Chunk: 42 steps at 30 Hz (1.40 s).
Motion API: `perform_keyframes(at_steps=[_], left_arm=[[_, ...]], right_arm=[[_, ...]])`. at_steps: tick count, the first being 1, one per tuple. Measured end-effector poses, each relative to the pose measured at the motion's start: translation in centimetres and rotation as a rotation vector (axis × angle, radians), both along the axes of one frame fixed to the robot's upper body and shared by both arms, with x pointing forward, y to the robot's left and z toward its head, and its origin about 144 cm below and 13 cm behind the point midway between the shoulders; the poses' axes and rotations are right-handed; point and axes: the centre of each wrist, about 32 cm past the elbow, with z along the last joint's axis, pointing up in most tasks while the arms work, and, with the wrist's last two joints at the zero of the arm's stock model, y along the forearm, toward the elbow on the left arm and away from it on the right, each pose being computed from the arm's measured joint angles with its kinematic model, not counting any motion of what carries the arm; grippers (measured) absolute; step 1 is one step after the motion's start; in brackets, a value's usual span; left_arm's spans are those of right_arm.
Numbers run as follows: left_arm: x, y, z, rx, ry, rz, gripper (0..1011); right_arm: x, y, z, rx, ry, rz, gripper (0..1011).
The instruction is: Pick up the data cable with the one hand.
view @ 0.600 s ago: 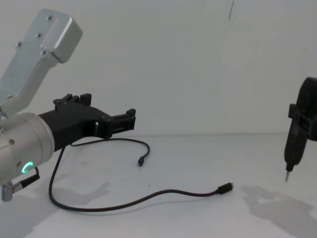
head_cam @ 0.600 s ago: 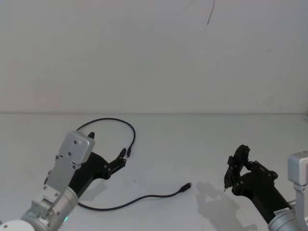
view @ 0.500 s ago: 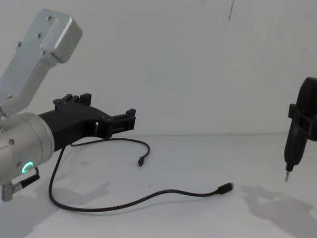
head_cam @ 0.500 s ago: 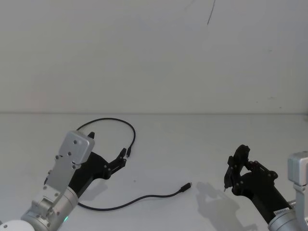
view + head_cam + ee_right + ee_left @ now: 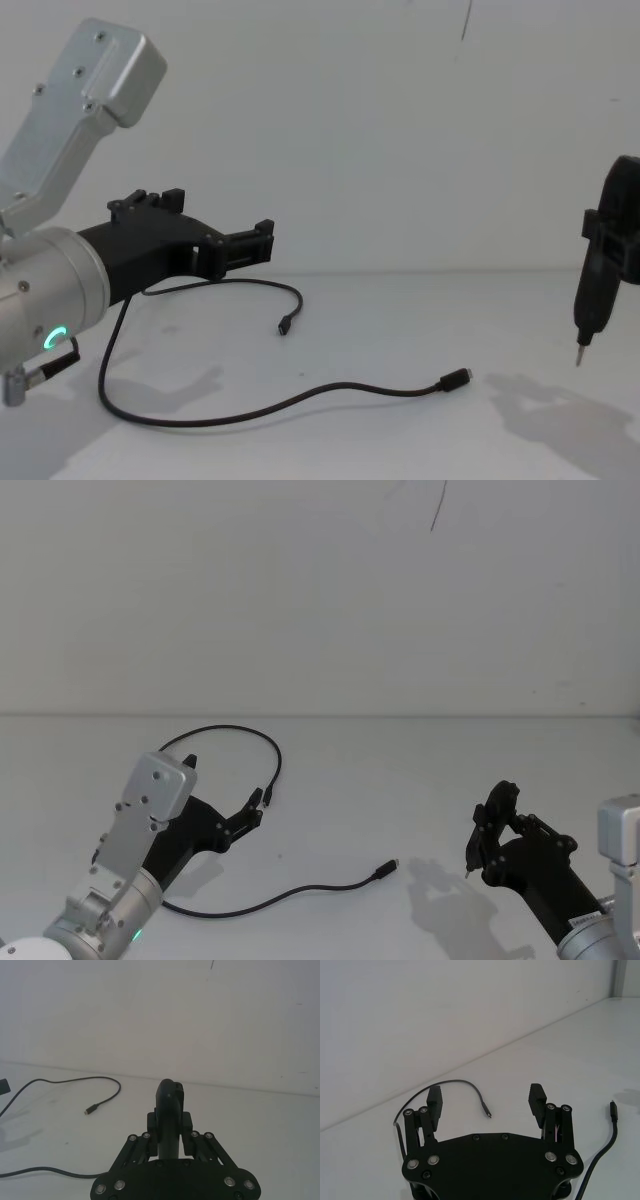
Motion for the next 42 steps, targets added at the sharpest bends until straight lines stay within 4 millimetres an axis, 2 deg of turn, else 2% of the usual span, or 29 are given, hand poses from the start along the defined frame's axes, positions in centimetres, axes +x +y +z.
perform_keyframes(at_steps=[27, 42], left_arm=[[0.06, -0.07, 0.01, 0.002, 0.004, -0.008, 1000], [0.94, 0.12, 0.46, 0.060, 0.057, -0.157, 1001]], right_arm=[[0.00, 0.00, 0.00, 0.000, 0.000, 0.000, 263], [0.00, 0.00, 0.00, 0.000, 0.000, 0.000, 263]])
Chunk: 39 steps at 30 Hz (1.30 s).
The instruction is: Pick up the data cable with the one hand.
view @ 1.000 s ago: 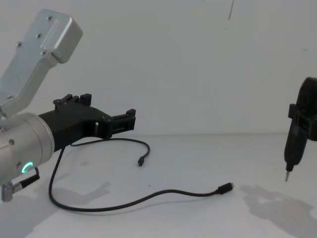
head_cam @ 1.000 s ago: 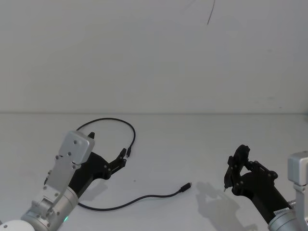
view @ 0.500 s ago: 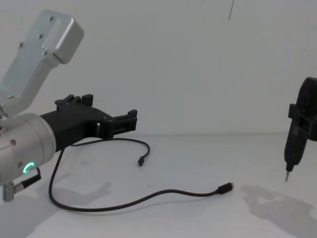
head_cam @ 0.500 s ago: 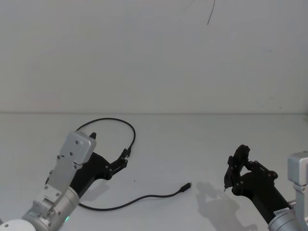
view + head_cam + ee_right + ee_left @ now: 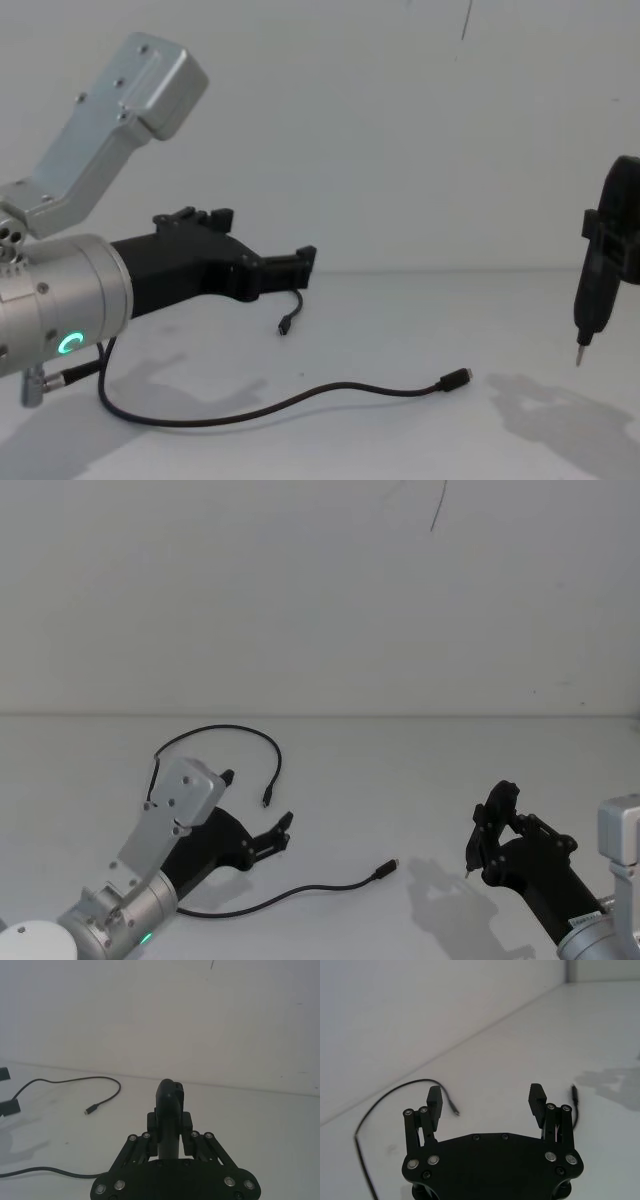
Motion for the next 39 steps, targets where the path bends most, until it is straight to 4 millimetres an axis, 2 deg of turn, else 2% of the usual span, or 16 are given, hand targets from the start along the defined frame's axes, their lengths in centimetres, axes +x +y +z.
perform_keyframes(at_steps=[13, 21, 29, 39], left_arm=[[1.9, 2.0, 0.9, 0.111, 0.103, -0.180, 1001], [4.4, 3.8, 2.2, 0.191, 0.192, -0.308, 1001], [6.3, 4.2, 3.2, 0.227, 0.222, -0.386, 1001], [8.5, 3.4, 4.4, 0.255, 0.246, -0.483, 1000]], right_arm=[[0.0, 0.0, 0.0, 0.000, 0.000, 0.000, 263], [0.0, 0.0, 0.0, 0.000, 0.000, 0.000, 263], [0.0, 0.0, 0.0, 0.000, 0.000, 0.000, 263], [0.0, 0.0, 0.0, 0.000, 0.000, 0.000, 263]])
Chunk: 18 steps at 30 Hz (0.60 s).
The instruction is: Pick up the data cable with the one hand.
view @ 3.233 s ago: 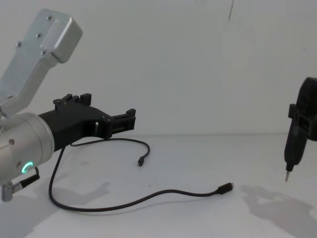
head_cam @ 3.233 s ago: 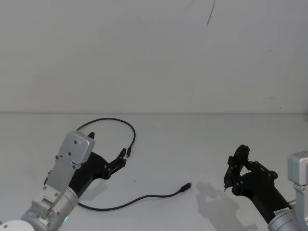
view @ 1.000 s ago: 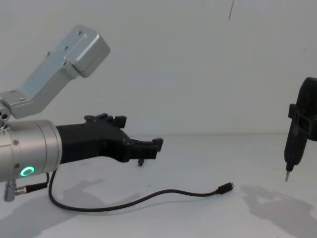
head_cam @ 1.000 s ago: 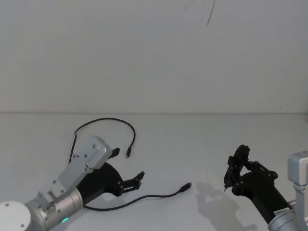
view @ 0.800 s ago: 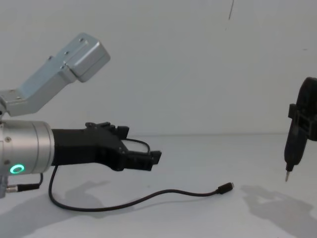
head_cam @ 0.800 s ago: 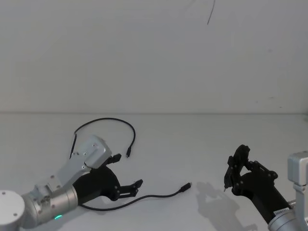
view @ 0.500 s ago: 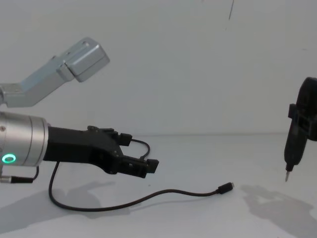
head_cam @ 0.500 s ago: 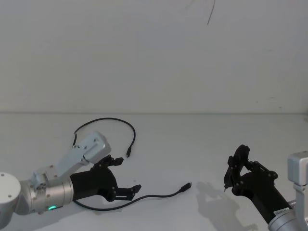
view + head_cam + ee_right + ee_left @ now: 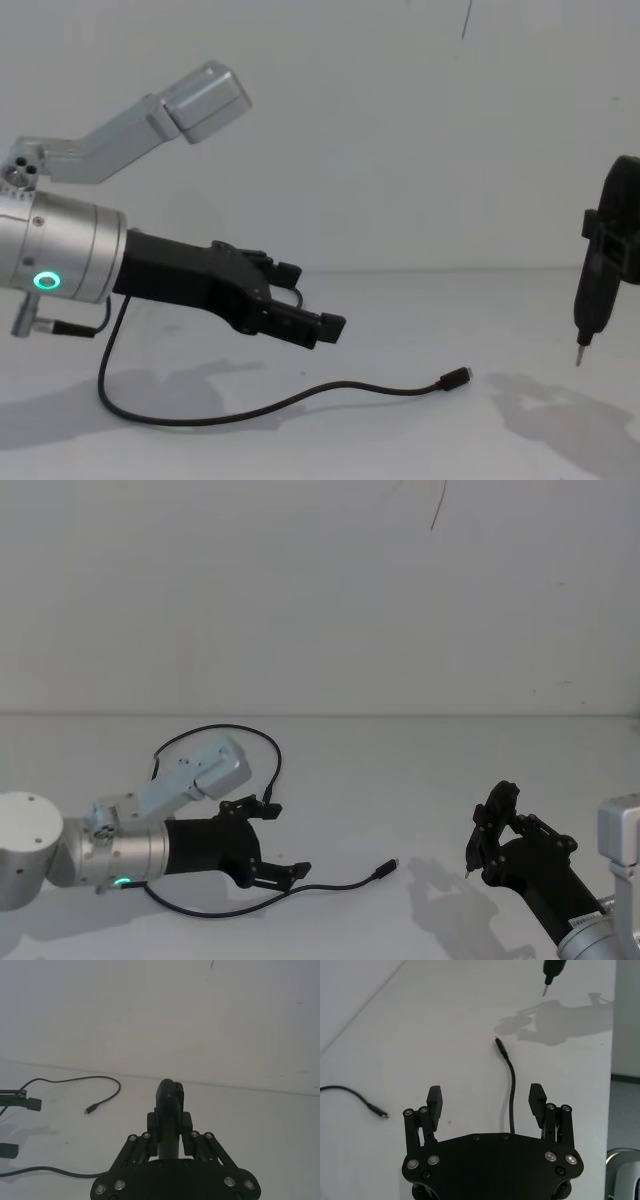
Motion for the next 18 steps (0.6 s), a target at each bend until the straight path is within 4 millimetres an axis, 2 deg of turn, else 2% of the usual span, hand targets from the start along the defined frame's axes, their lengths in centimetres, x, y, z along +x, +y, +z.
perform_keyframes(at_steps=[18], left_arm=[[1.8, -1.3, 0.3, 0.079, 0.060, -0.060, 1001]], right_arm=[[0.0, 0.0, 0.0, 0.000, 0.000, 0.000, 263]])
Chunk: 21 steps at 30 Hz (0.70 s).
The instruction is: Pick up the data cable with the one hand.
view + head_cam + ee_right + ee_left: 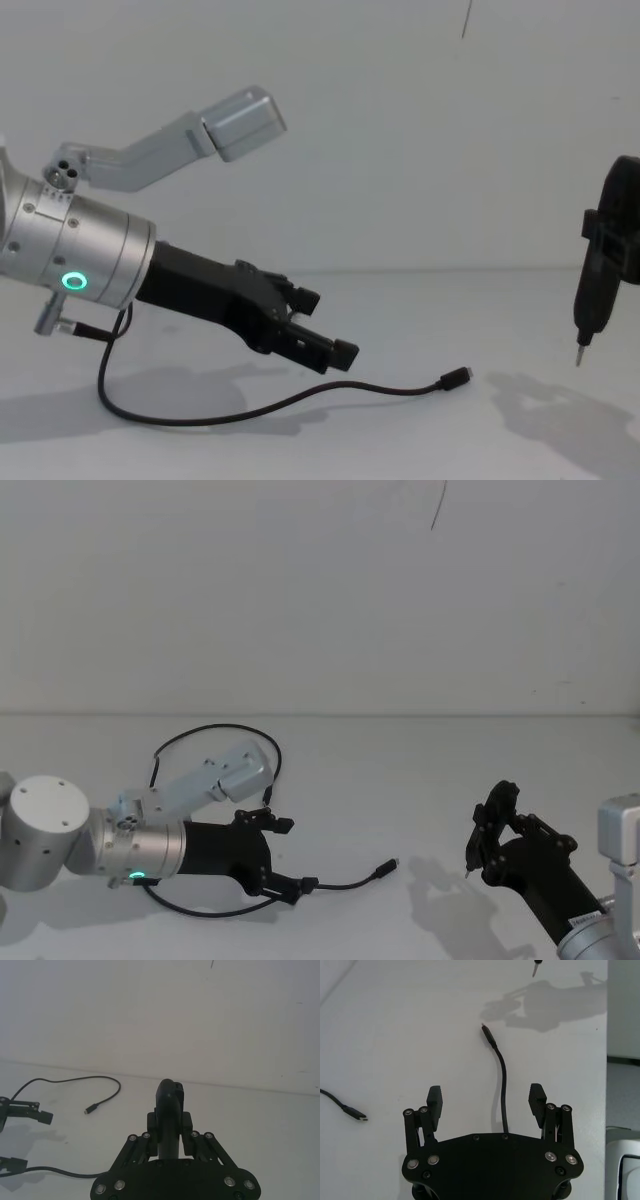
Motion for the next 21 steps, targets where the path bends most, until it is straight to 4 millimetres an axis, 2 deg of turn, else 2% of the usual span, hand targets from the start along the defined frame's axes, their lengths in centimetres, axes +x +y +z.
perform_keyframes(at_steps=[21], left_arm=[[0.3, -0.8, -1.2, 0.070, 0.037, 0.037, 1001]], right_arm=[[0.0, 0.0, 0.0, 0.000, 0.000, 0.000, 263]])
